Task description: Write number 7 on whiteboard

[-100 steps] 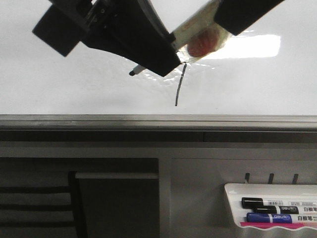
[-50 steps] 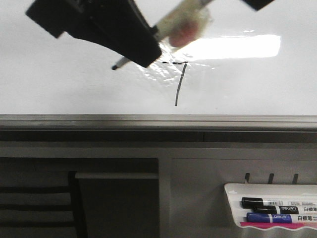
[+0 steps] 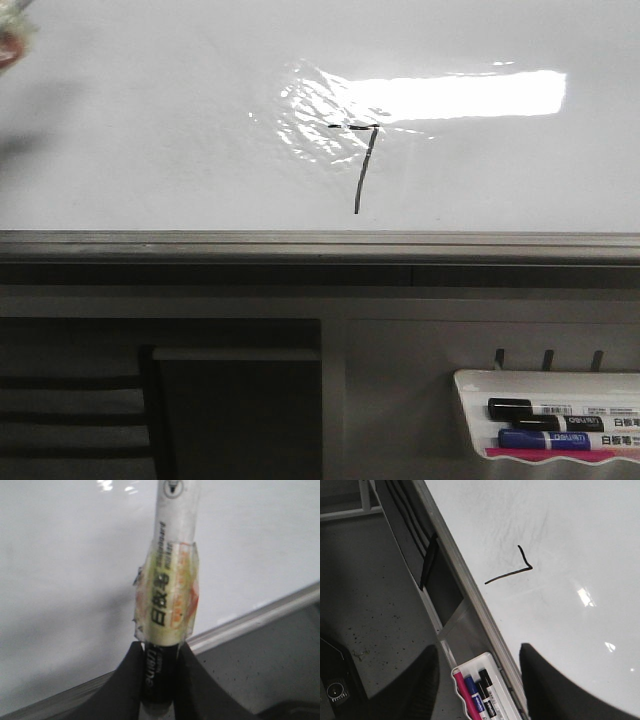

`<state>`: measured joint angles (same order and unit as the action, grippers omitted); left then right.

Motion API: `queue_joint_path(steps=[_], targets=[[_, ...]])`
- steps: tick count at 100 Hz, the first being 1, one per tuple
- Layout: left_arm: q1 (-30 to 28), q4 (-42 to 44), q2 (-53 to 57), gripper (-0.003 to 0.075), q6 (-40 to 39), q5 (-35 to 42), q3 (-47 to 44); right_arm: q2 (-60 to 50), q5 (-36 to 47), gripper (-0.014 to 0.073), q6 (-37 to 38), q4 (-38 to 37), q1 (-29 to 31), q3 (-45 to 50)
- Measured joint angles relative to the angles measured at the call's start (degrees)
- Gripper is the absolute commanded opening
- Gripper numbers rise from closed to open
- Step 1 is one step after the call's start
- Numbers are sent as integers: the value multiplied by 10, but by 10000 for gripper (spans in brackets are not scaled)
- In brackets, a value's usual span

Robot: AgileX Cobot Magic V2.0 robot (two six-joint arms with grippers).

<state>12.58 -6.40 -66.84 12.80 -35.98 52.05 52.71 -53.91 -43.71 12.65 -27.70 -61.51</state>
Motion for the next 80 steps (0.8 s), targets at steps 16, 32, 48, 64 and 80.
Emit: queue_joint_path(steps=[16, 32, 48, 64, 80], targets=[[-41, -33, -4, -20, -22, 117, -69, 10, 0, 332, 0, 0, 0, 14], [-43, -60, -36, -20, -23, 167, -80, 13, 0, 332, 1, 0, 0, 21], [-43, -67, -71, -20, -24, 199, -80, 13, 0, 332, 1, 0, 0, 21], [-43, -69, -89, -20, -24, 210, -80, 13, 0, 332, 1, 0, 0, 21], [-43, -70, -91, -15, -24, 211, -80, 13, 0, 332, 1, 0, 0, 21]])
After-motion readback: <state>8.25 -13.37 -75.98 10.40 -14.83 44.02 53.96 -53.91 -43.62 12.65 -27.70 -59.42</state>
